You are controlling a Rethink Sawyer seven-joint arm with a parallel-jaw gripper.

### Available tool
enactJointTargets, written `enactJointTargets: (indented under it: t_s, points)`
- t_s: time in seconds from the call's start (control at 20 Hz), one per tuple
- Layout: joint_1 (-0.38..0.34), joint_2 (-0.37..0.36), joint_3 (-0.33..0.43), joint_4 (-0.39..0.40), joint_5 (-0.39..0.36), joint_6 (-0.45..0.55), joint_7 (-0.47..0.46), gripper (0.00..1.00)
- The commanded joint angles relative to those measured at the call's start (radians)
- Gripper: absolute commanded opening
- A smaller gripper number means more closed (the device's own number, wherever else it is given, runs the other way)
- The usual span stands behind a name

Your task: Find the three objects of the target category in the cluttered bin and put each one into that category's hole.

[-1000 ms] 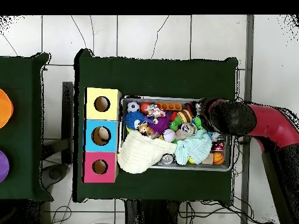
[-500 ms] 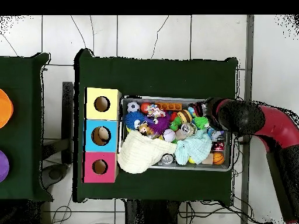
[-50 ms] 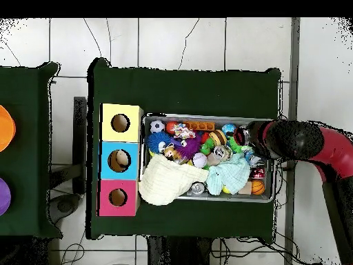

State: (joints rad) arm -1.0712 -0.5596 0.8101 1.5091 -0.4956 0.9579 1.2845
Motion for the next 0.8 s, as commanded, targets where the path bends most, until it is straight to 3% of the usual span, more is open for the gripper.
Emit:
enactJointTargets:
  t_s: [0.05,0.5,0.8]
  points:
    - [-0.022,0.002,0.066,-0.031,0.013,0.146,-0.321,1.00]
    - [-0.015,0.055,0.075,-0.128,-0.043,0.133,-0.368,1.00]
    - [-0.006,0.044,0.076,-0.135,-0.067,0.080,-0.361,1.00]
